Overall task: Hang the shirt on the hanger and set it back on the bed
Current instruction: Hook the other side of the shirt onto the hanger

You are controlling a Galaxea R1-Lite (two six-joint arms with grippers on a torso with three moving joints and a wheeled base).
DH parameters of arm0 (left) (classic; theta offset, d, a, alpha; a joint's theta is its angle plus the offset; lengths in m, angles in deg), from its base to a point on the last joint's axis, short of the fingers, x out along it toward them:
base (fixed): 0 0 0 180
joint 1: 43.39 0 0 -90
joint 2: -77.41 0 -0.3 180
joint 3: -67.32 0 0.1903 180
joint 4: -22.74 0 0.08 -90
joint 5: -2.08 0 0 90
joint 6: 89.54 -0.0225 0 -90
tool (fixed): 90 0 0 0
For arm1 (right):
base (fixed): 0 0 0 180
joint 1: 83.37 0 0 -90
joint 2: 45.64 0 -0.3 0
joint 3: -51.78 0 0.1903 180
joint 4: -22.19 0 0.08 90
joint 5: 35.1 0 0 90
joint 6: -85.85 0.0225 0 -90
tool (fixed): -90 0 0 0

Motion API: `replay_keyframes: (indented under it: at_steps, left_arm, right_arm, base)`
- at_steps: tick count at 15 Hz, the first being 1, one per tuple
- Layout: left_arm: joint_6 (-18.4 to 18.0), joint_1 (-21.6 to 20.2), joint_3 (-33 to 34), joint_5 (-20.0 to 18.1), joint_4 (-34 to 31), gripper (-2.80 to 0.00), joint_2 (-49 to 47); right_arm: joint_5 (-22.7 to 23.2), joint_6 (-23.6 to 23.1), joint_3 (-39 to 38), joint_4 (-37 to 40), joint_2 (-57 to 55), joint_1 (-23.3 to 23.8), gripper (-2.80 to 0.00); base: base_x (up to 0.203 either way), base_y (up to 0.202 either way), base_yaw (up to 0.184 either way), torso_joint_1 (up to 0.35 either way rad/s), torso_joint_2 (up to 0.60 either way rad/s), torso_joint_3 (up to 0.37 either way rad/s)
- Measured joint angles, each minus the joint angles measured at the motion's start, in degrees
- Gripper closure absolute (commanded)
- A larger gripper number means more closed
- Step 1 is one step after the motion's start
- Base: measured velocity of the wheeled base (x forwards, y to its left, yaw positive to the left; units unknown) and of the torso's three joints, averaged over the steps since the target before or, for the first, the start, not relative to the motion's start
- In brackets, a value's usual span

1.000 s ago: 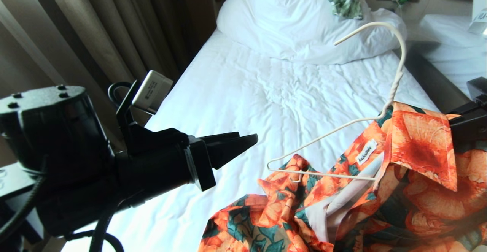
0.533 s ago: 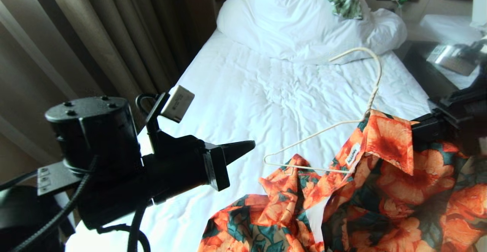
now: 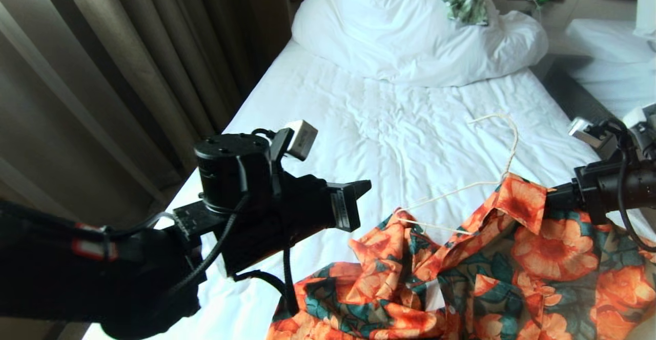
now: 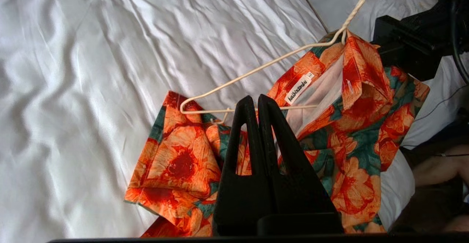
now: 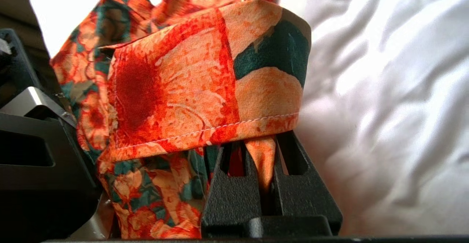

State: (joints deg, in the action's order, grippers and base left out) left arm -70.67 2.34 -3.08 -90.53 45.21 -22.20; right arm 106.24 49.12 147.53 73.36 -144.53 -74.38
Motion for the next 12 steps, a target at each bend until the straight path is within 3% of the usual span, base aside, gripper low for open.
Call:
replay_keyframes:
  at_steps: [4,7,9,12]
  left_arm:
    - [-0.02,2.46,-3.10,0.72,-0.59,0.00,-4.86]
    - [0.00,5.90,-6.34,3.07,-7.16,0.00,-8.19]
    - [0.06,8.15,-8.81,5.00,-11.28,0.00,-10.75]
    - [-0.01,11.14,-11.68,6.96,-12.28,0.00,-14.29]
  right_arm:
    - [-0.05,-0.59,-5.80,-8.39,-2.90,5.57,0.00]
    - [-0.06,-1.34,-10.17,-12.22,-4.14,9.38,0.00]
    - [-0.13,-1.74,-13.21,-14.25,-4.61,10.80,0.00]
    - [-0.35,-1.80,-18.33,-17.45,-3.72,11.37,0.00]
  base:
    - [0.000,0.000,0.000,0.000,0.00,0.000]
    - [0.000,0.000,0.000,0.000,0.00,0.000]
    - [0.000,0.000,0.000,0.000,0.00,0.000]
    - [0.000,0.000,0.000,0.000,0.00,0.000]
